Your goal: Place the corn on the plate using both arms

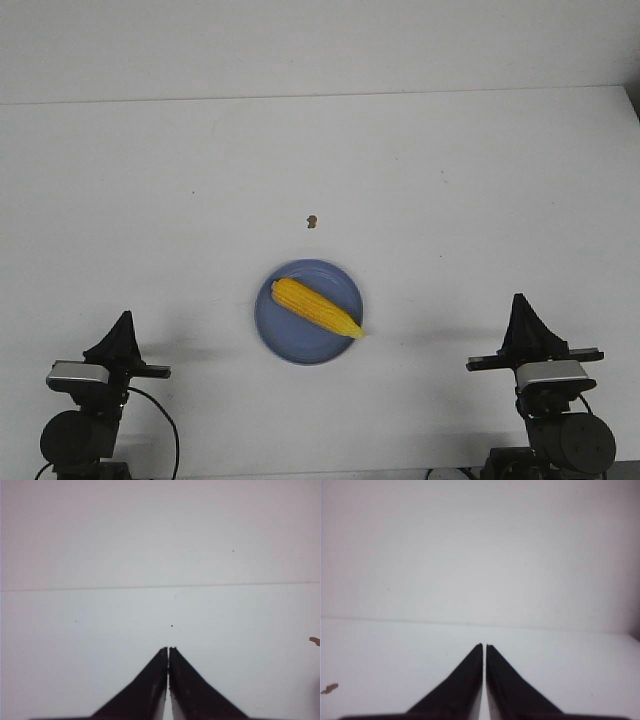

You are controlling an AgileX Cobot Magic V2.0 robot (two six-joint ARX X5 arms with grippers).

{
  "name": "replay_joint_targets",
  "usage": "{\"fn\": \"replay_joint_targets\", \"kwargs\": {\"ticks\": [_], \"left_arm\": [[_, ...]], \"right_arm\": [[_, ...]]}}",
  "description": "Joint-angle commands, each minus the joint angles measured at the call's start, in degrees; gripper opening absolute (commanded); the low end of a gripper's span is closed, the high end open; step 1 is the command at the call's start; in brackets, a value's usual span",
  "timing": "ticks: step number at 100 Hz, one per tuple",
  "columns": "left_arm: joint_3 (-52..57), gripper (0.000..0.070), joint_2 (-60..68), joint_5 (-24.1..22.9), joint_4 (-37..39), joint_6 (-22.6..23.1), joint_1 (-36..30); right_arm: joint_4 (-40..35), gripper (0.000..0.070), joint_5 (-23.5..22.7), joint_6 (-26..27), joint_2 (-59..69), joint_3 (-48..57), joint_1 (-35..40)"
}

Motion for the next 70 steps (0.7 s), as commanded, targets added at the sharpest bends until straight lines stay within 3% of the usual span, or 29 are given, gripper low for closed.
{"fn": "replay_joint_targets", "kwargs": {"ticks": [1, 70], "left_arm": [[-1.11, 0.0007, -0.09, 0.0, 0.55, -0.33, -0.09], [-1.11, 0.0012, -0.09, 0.0, 0.55, -0.33, -0.09]], "right_arm": [[1.88, 0.0015, -0.02, -0.63, -0.13, -1.11, 0.13], [17.49, 0.0015, -0.04, 3.98, -0.13, -14.8, 1.9]]}}
